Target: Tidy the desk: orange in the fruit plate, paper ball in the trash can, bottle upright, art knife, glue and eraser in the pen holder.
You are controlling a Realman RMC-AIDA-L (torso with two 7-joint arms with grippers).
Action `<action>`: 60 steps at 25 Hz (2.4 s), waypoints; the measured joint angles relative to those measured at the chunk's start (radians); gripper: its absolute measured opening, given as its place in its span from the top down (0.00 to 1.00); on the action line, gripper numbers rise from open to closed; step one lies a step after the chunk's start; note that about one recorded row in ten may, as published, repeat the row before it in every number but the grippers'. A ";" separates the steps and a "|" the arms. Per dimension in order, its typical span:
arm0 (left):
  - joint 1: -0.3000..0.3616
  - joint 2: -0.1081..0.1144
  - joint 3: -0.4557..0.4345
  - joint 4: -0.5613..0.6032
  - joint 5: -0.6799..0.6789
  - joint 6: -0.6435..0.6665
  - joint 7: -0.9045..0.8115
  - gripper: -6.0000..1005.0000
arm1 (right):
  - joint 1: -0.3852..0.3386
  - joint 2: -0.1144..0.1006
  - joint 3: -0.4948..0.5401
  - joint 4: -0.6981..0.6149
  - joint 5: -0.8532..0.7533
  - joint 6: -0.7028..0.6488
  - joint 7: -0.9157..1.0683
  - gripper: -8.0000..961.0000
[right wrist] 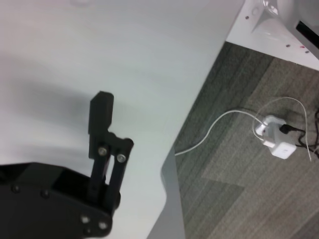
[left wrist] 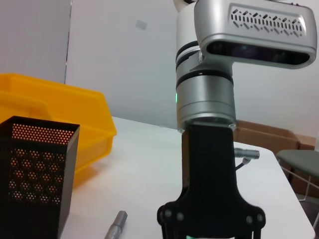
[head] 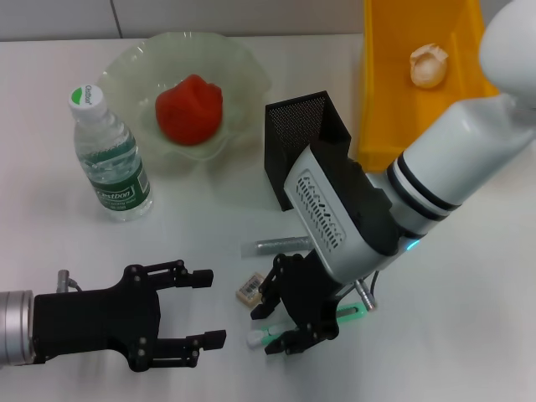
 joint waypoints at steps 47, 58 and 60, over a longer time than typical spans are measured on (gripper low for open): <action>0.006 0.002 -0.014 0.000 -0.005 0.003 0.000 0.22 | -0.020 -0.003 -0.001 -0.015 0.001 -0.012 0.004 0.81; 0.011 0.005 -0.047 0.000 -0.007 0.029 0.000 0.22 | -0.106 -0.013 0.319 -0.038 -0.010 -0.222 -0.080 0.81; 0.011 0.004 -0.051 0.000 -0.007 0.034 0.000 0.22 | -0.125 -0.015 0.370 -0.038 -0.011 -0.249 -0.099 0.81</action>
